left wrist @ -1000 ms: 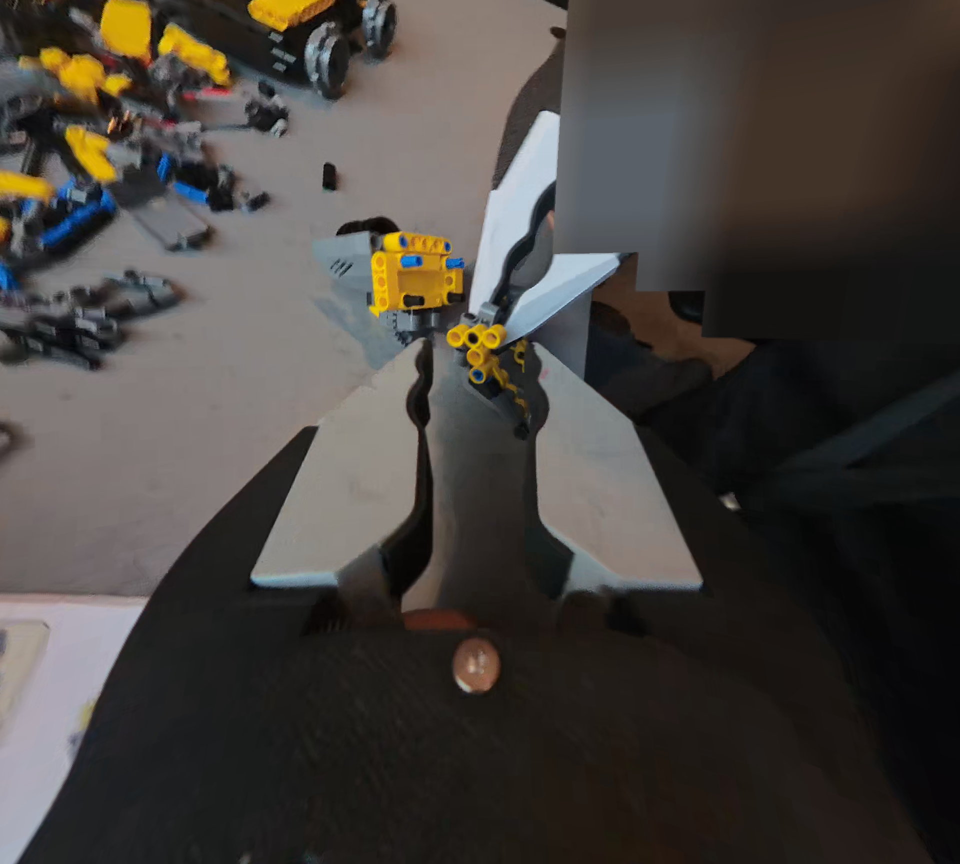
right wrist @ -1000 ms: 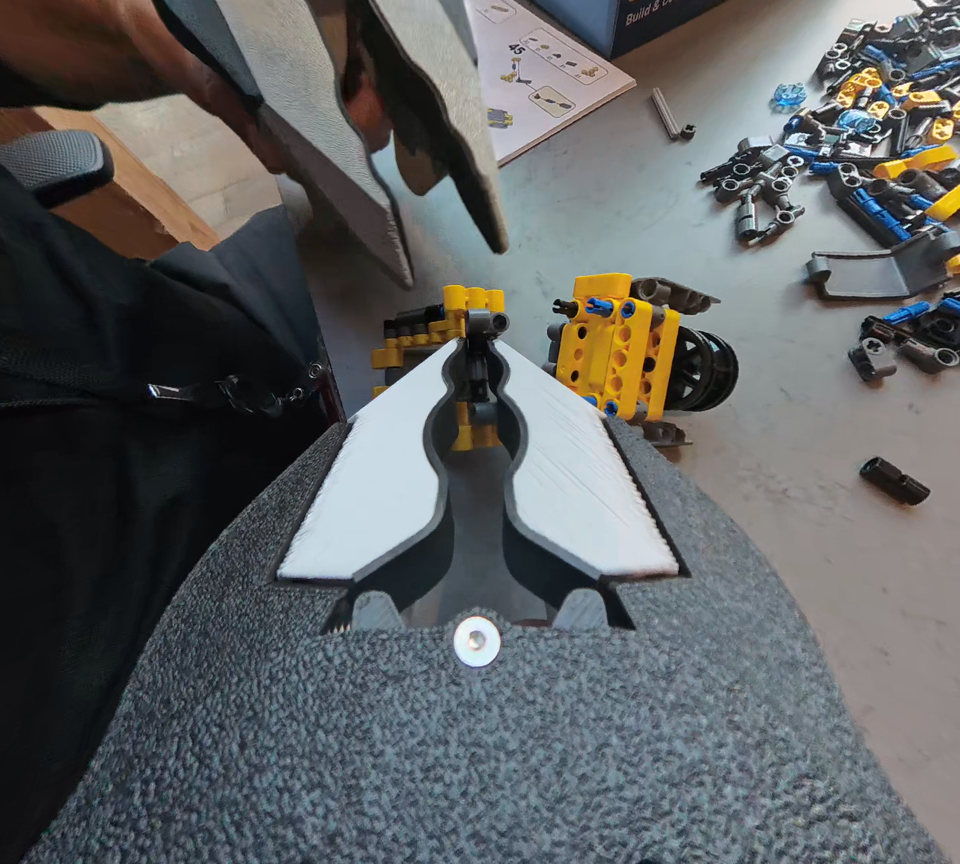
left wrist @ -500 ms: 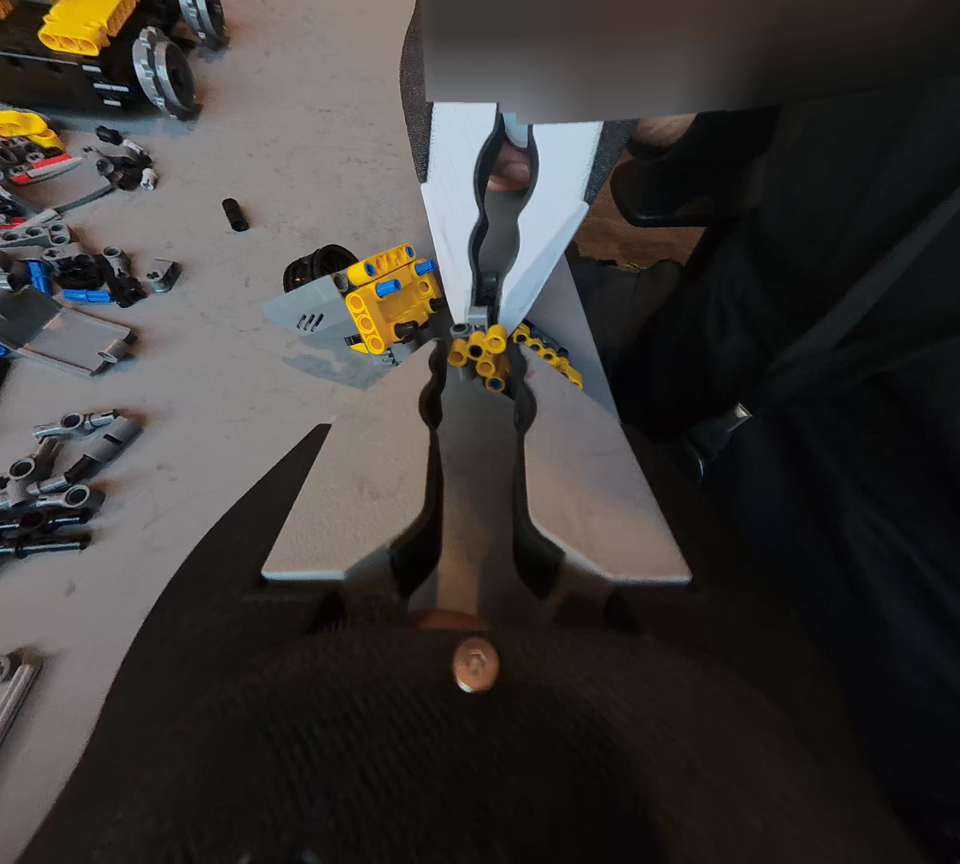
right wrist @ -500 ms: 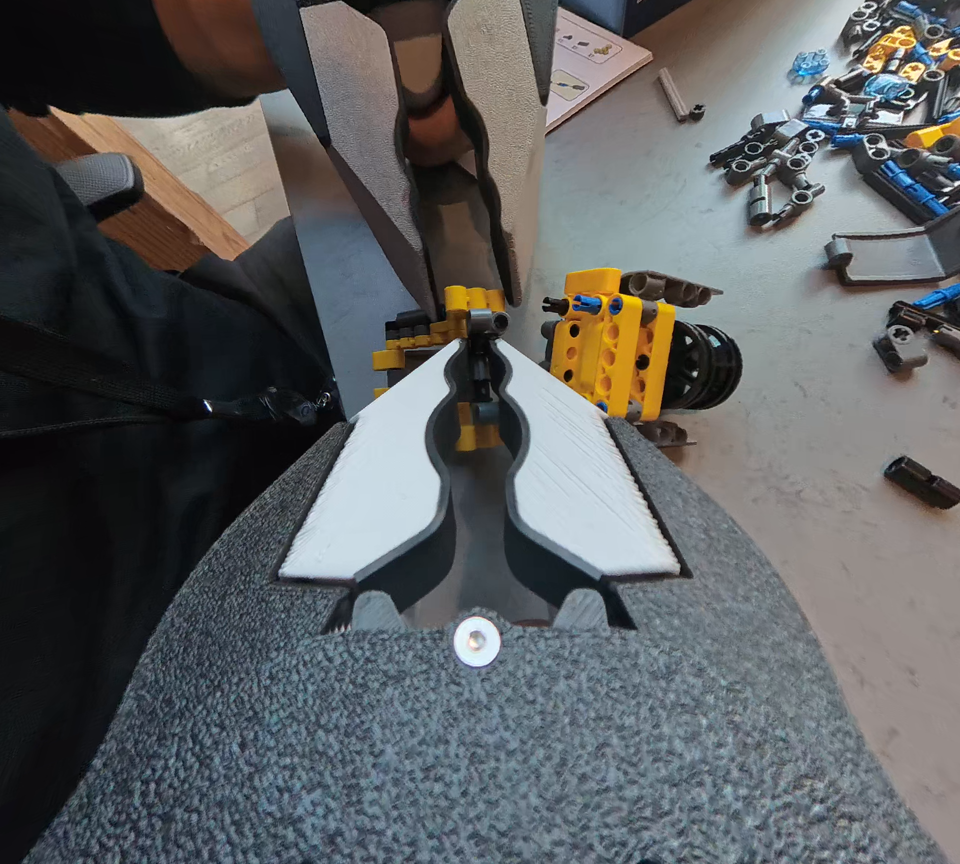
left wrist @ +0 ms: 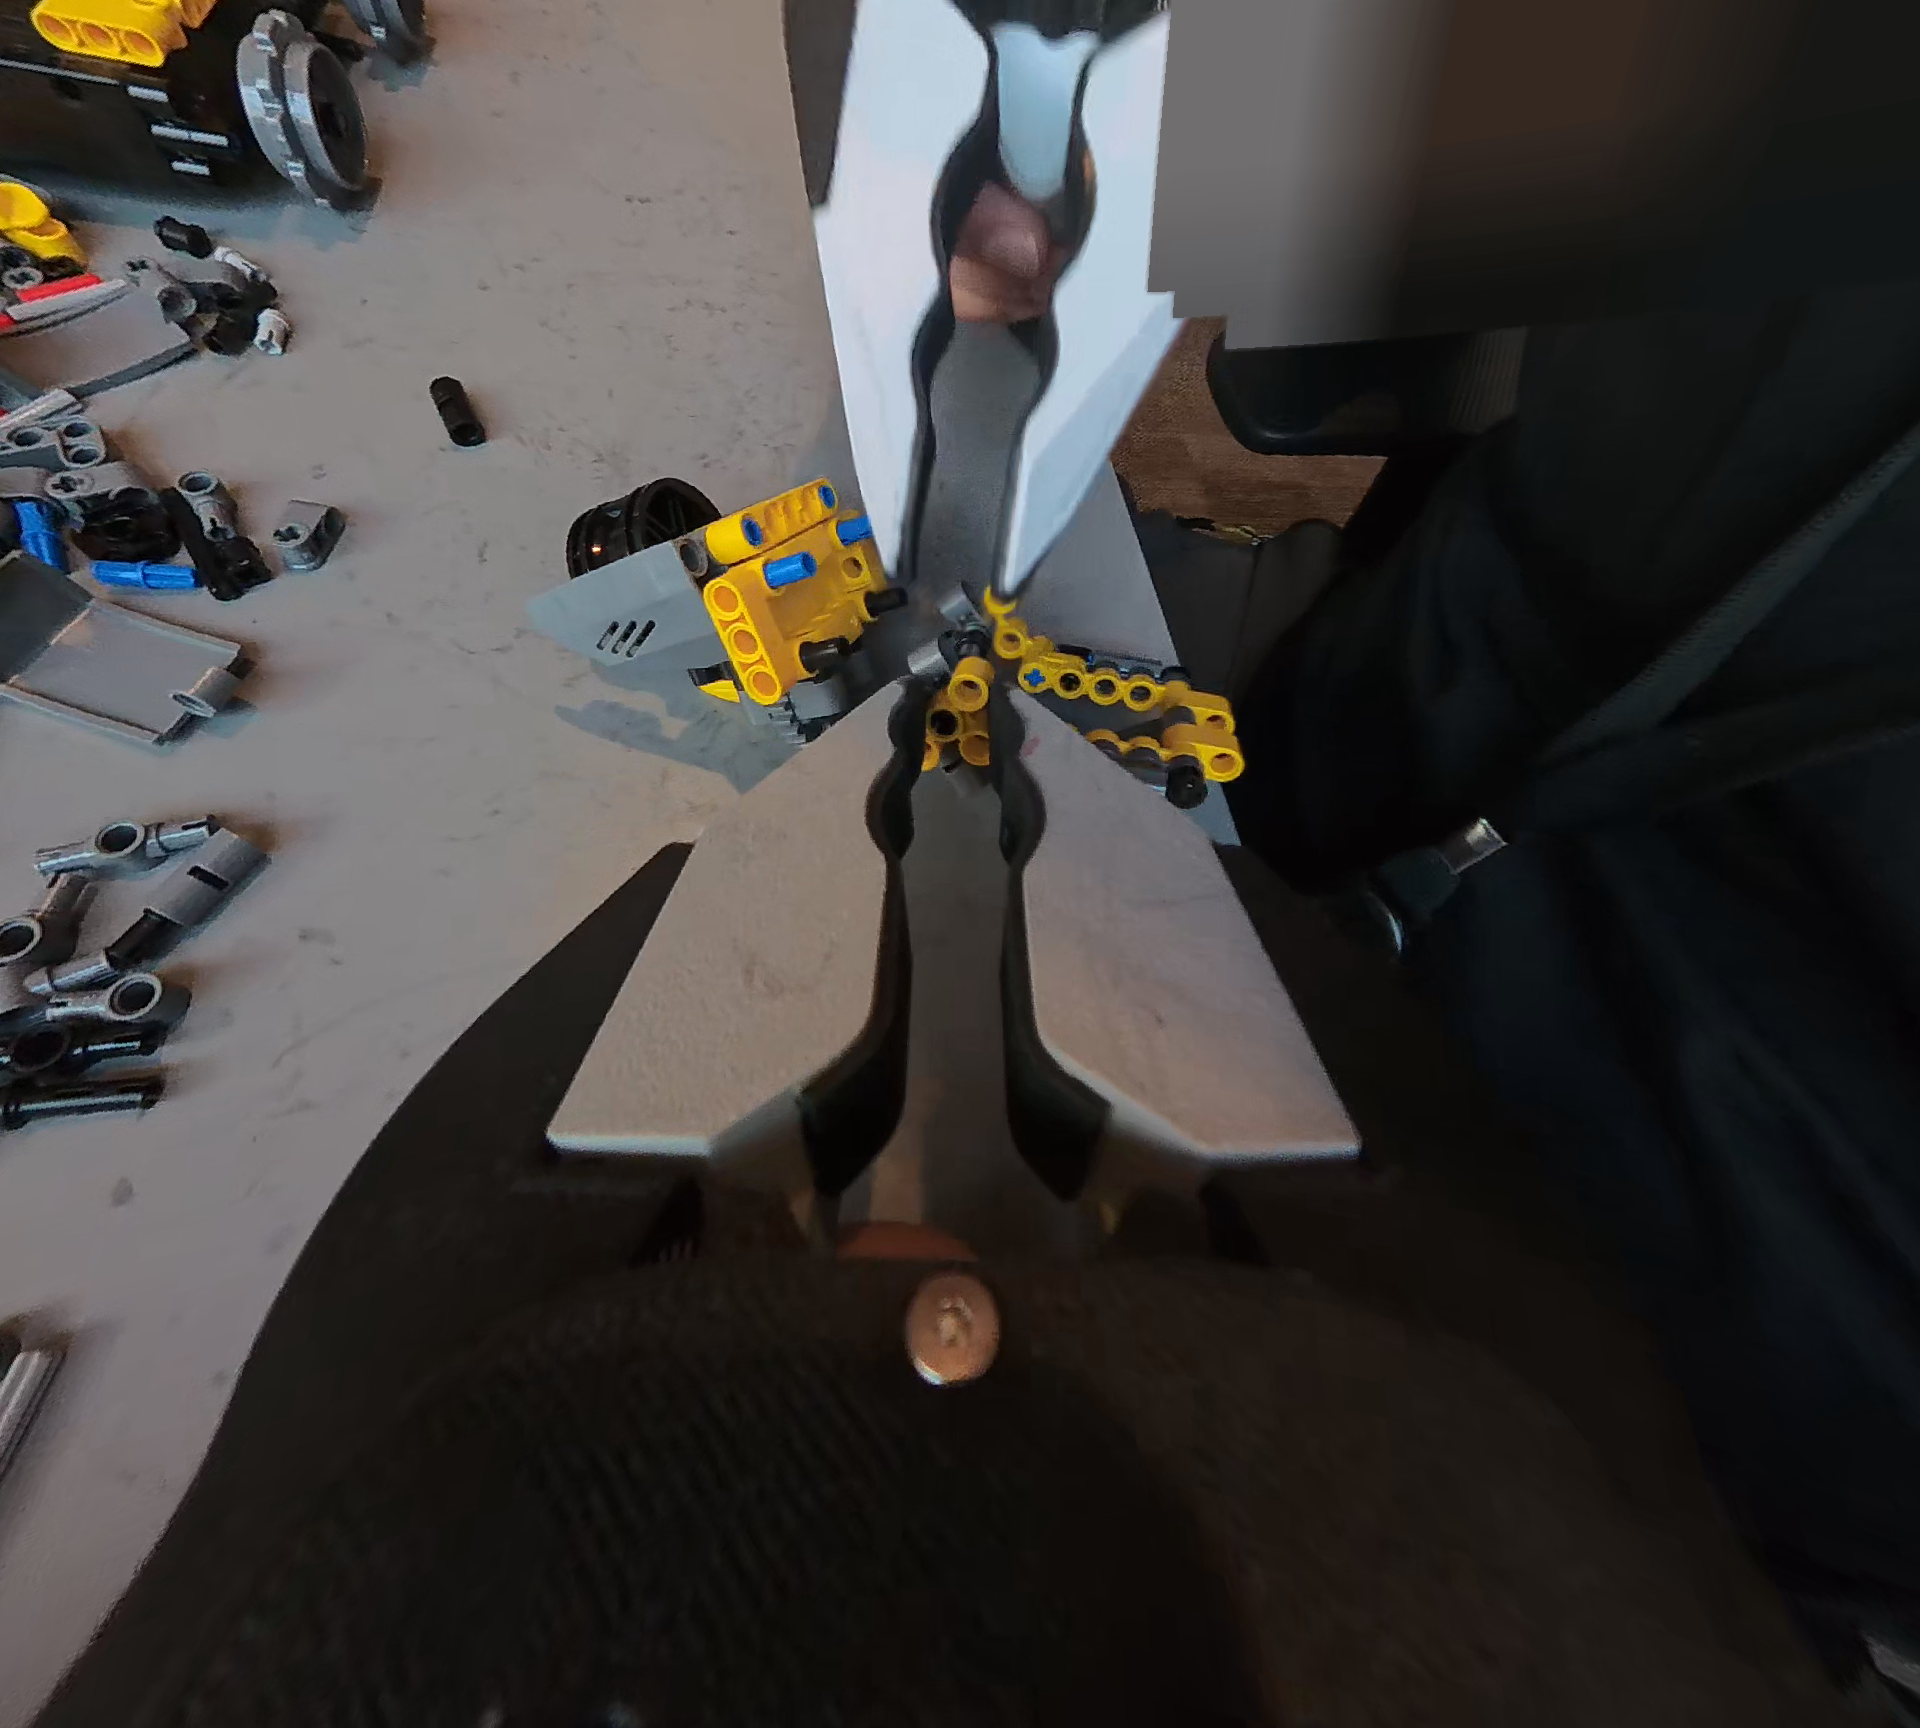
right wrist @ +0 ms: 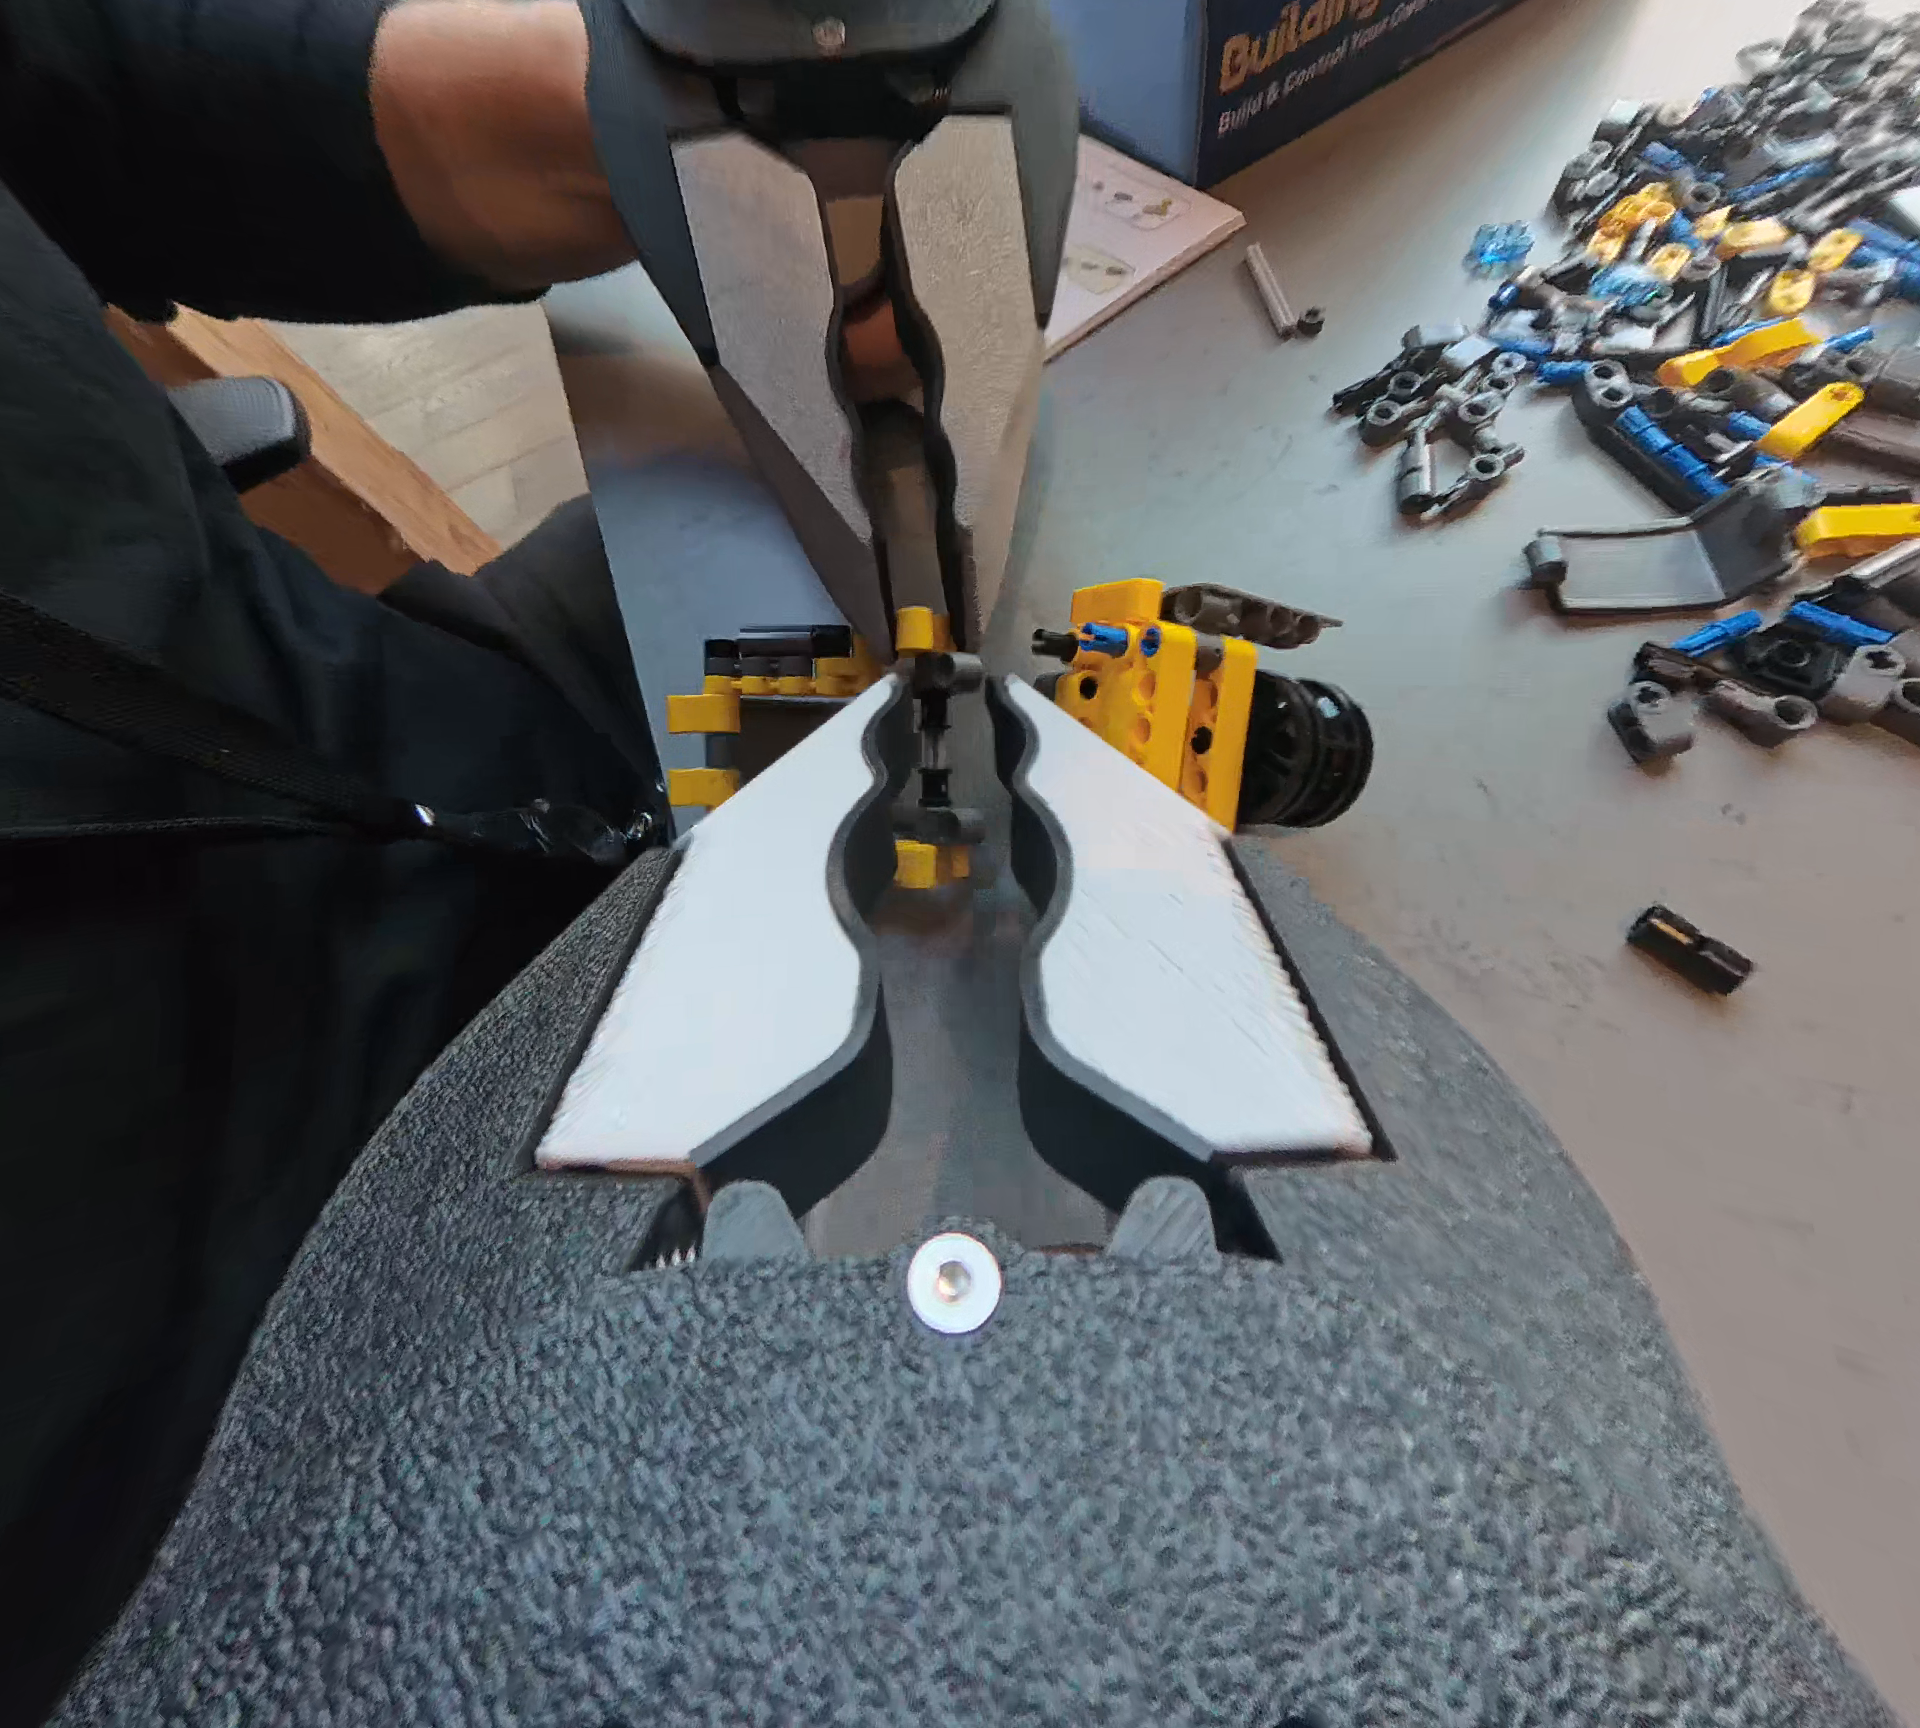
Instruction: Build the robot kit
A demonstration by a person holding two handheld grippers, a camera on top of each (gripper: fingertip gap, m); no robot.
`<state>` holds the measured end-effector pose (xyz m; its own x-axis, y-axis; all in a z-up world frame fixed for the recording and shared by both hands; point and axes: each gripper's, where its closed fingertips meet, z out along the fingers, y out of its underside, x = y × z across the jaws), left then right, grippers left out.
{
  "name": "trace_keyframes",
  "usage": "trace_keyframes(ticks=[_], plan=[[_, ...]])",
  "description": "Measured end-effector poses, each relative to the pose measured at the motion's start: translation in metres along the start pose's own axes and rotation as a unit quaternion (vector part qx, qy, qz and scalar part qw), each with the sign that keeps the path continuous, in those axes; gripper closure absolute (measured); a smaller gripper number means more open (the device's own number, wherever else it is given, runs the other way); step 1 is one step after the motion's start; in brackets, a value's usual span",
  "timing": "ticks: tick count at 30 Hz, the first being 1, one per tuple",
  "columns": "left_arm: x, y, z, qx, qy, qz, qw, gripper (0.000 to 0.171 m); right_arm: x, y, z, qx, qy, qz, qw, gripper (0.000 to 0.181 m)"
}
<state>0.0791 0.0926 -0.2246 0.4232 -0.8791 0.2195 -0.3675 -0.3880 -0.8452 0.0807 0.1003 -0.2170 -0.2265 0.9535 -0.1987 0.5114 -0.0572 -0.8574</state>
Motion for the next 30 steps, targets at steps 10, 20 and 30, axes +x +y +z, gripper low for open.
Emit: trace_keyframes(ticks=[10,20,30], plan=[[-0.009,-0.003,-0.005,0.010,-0.010,0.006,1.000,0.163,0.035,-0.021,-0.008,0.008,-0.031,0.011,0.999,0.138],[-0.010,-0.001,-0.004,0.005,-0.019,0.011,1.000,0.164,0.047,-0.003,0.013,-0.065,-0.063,0.039,0.995,0.116],[-0.014,-0.002,-0.005,0.011,-0.036,0.010,0.999,0.167,0.046,-0.005,0.017,-0.036,-0.070,0.032,0.996,0.131]])
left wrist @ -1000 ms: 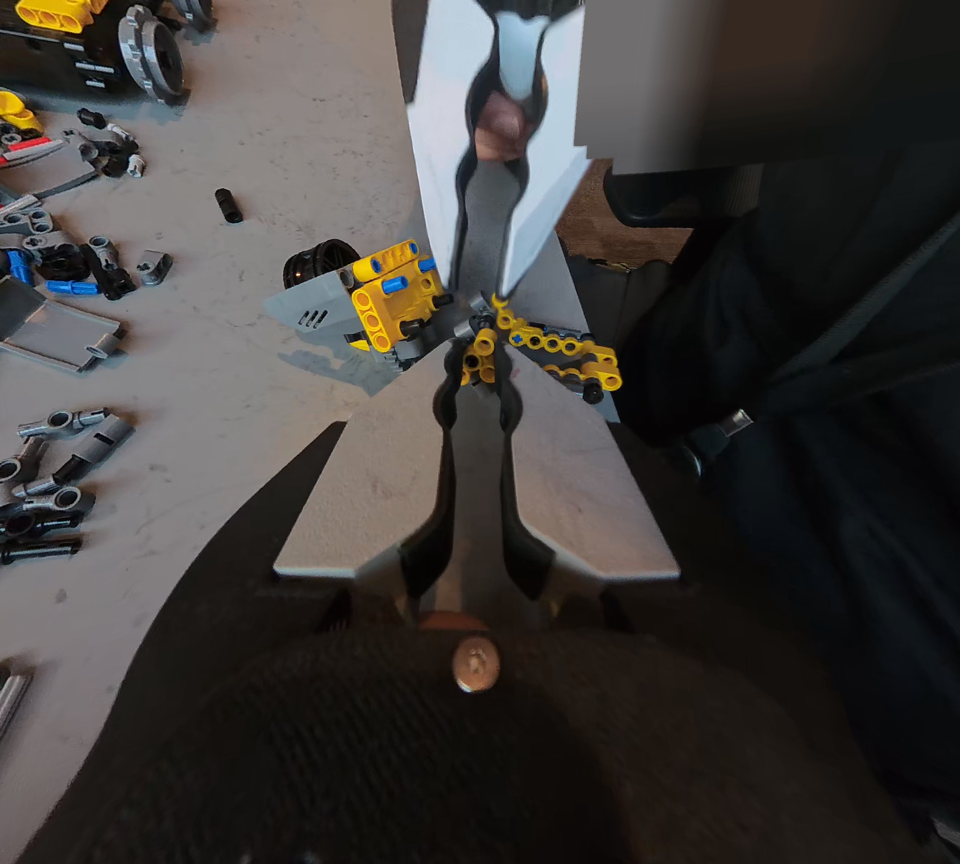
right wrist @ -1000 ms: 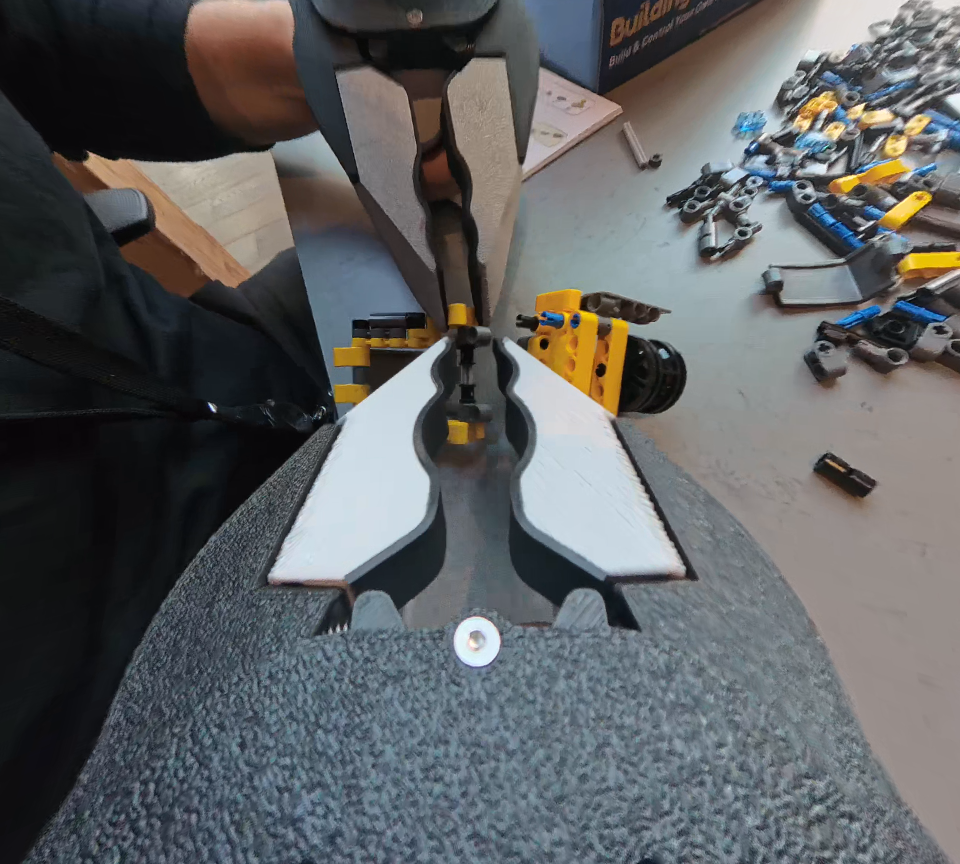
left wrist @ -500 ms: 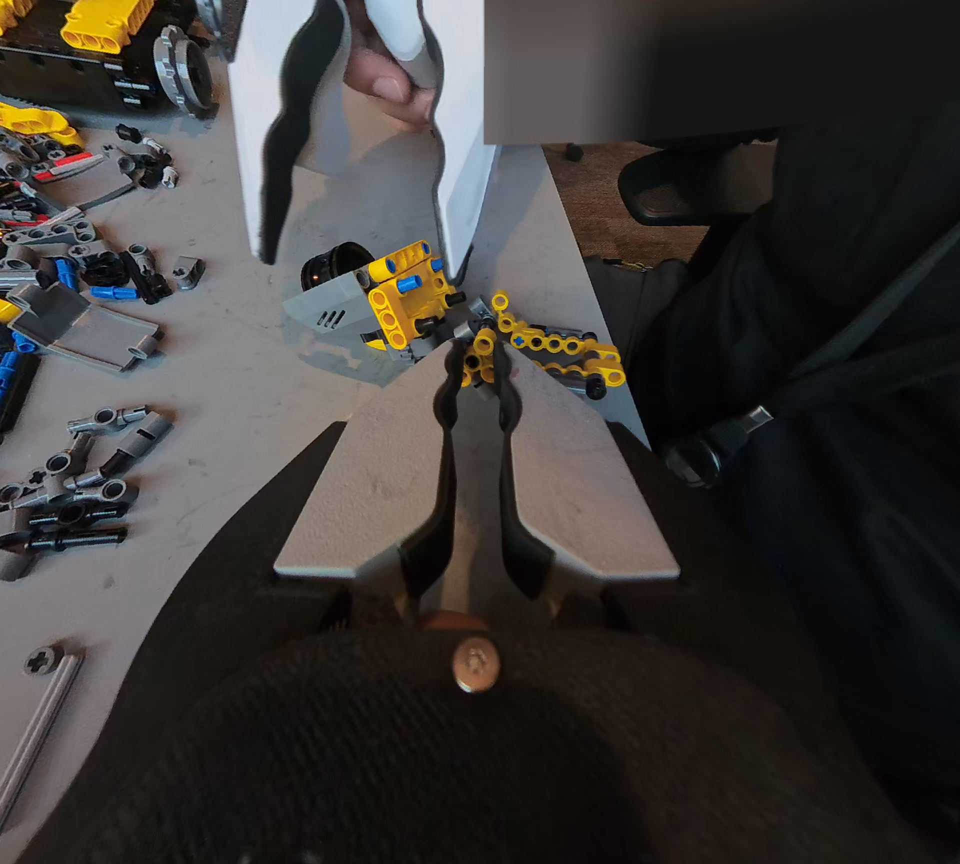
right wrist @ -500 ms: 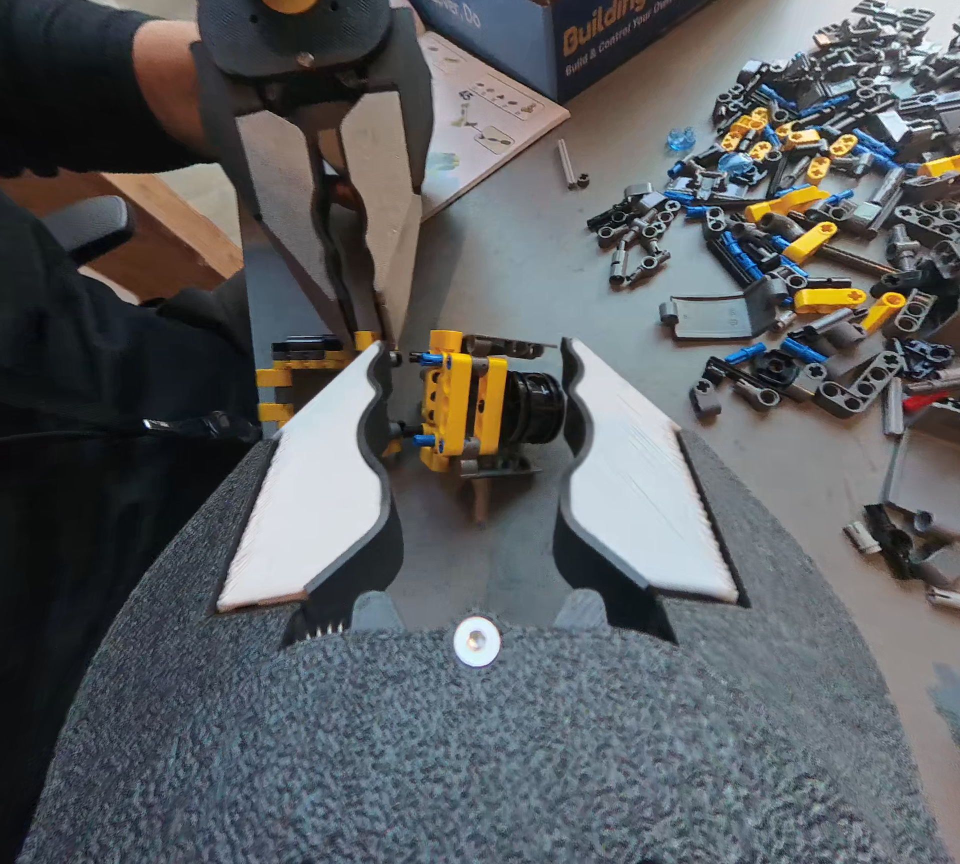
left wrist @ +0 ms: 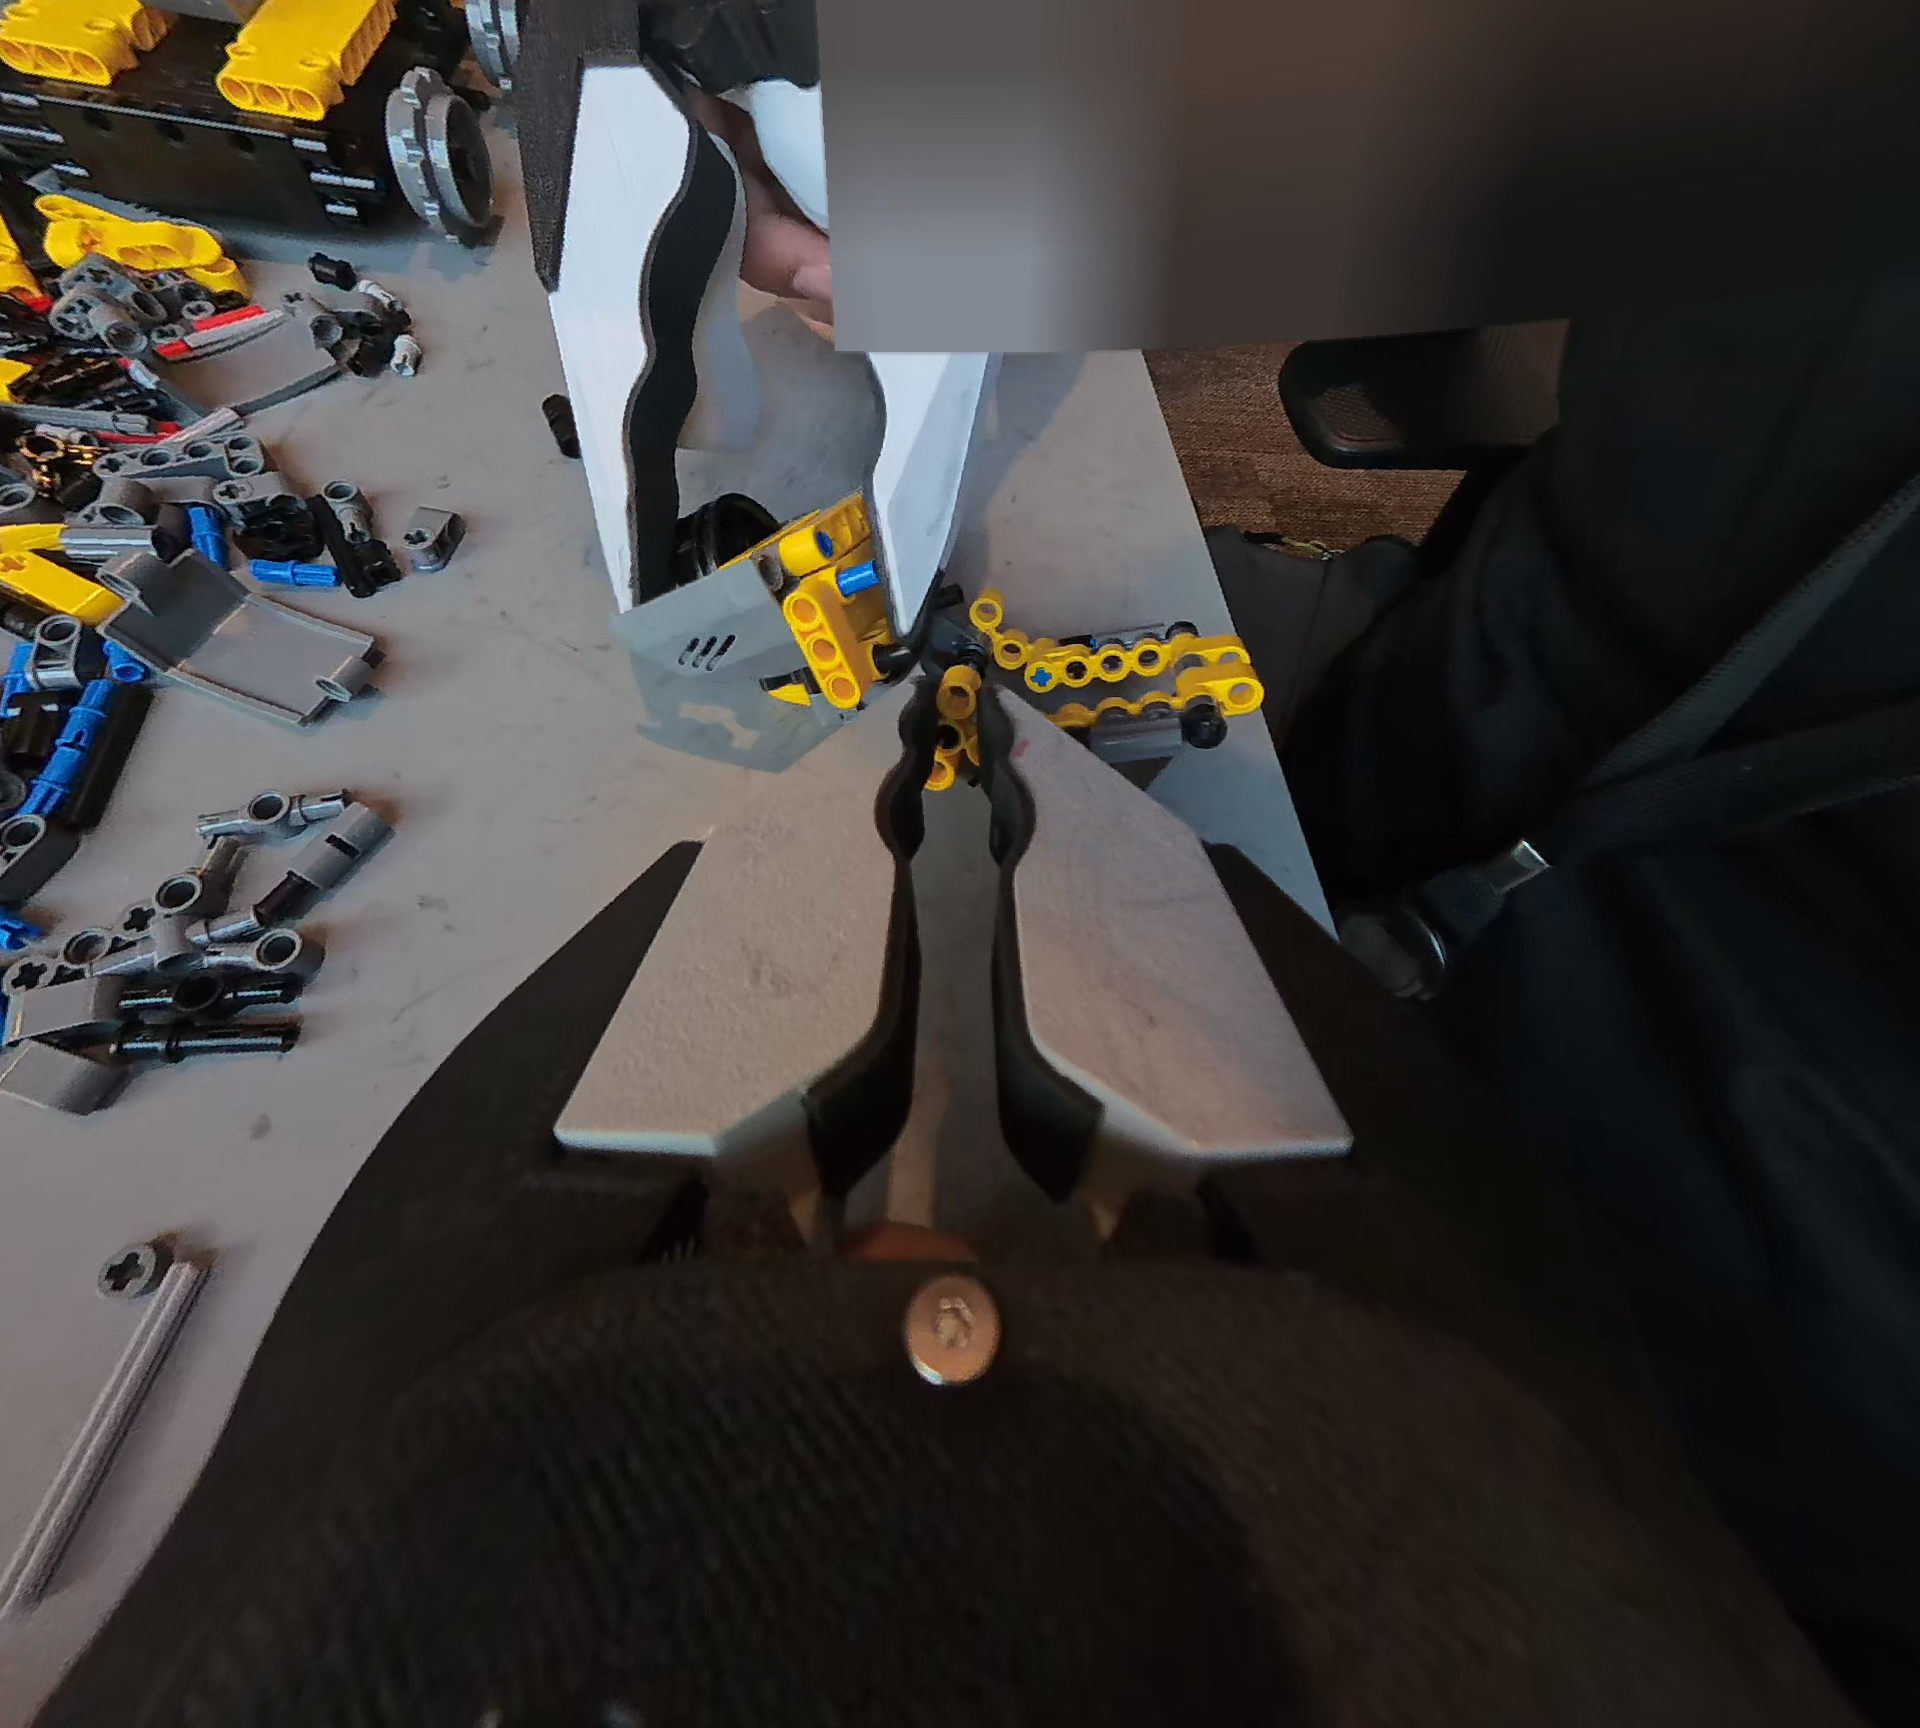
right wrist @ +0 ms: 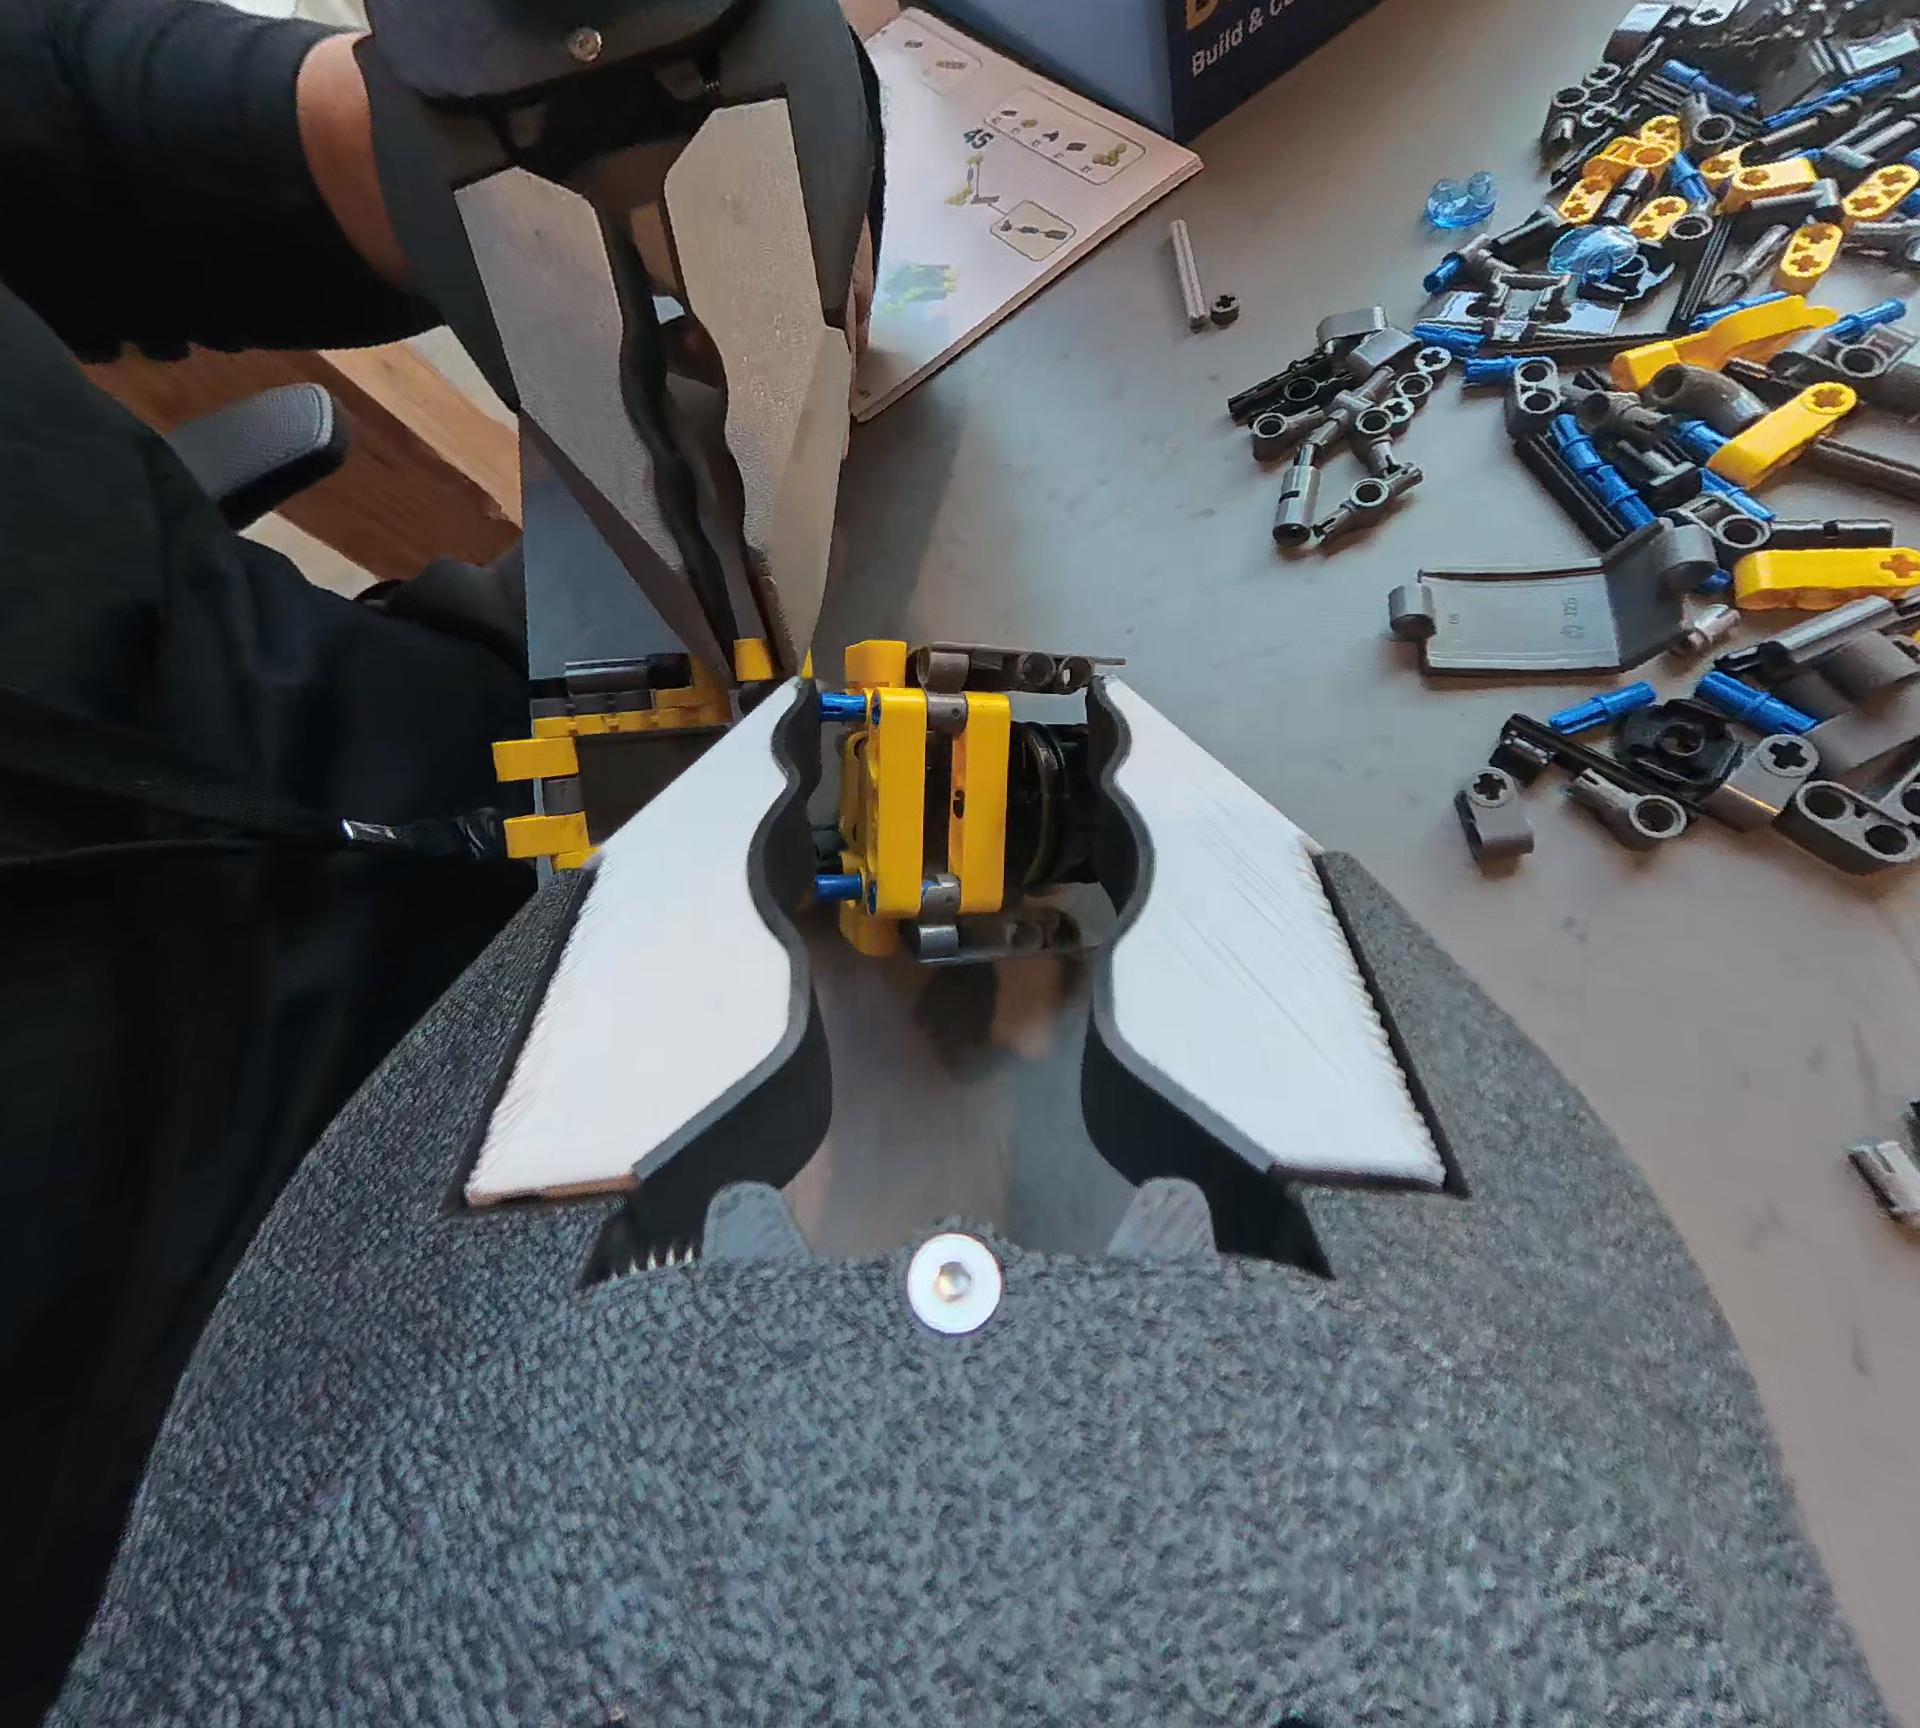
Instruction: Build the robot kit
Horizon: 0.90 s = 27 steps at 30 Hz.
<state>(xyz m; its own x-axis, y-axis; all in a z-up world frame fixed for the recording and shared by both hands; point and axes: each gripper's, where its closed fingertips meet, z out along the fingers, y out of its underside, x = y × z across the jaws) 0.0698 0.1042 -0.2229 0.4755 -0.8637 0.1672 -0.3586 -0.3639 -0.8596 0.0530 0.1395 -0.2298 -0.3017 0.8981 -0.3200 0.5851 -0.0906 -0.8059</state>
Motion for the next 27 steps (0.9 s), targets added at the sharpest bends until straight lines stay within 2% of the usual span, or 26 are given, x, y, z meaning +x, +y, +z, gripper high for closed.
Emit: trace_keyframes(ticks=[4,8,10,14,18,22,25,27], plan=[[0.008,-0.001,-0.001,0.005,0.010,0.033,0.999,0.167,0.001,0.000,-0.001,0.003,0.002,0.000,1.000,0.131],[0.025,-0.008,-0.001,0.031,0.019,0.152,0.988,0.167,-0.002,0.001,0.000,0.000,-0.010,0.004,1.000,0.131],[0.025,-0.006,0.002,0.025,0.019,0.181,0.983,0.167,-0.004,0.001,-0.001,0.000,-0.019,0.007,1.000,0.131],[0.020,-0.008,0.003,0.029,0.008,0.208,0.978,0.167,-0.004,-0.002,-0.005,0.015,-0.036,0.025,0.999,0.131],[0.021,-0.011,-0.001,0.047,0.003,0.219,0.975,0.167,-0.002,-0.010,-0.023,0.047,-0.017,0.017,0.999,0.131],[0.020,-0.016,-0.006,0.069,-0.004,0.222,0.973,0.167,-0.020,-0.011,-0.039,0.061,-0.027,-0.006,0.998,0.145],[0.020,-0.017,-0.006,0.072,-0.007,0.232,0.970,0.167,-0.047,-0.005,-0.030,0.057,-0.082,0.005,0.995,0.149],[0.022,-0.017,-0.005,0.074,-0.005,0.241,0.968,0.167,-0.055,0.002,-0.018,0.041,-0.086,-0.003,0.995,0.149]])
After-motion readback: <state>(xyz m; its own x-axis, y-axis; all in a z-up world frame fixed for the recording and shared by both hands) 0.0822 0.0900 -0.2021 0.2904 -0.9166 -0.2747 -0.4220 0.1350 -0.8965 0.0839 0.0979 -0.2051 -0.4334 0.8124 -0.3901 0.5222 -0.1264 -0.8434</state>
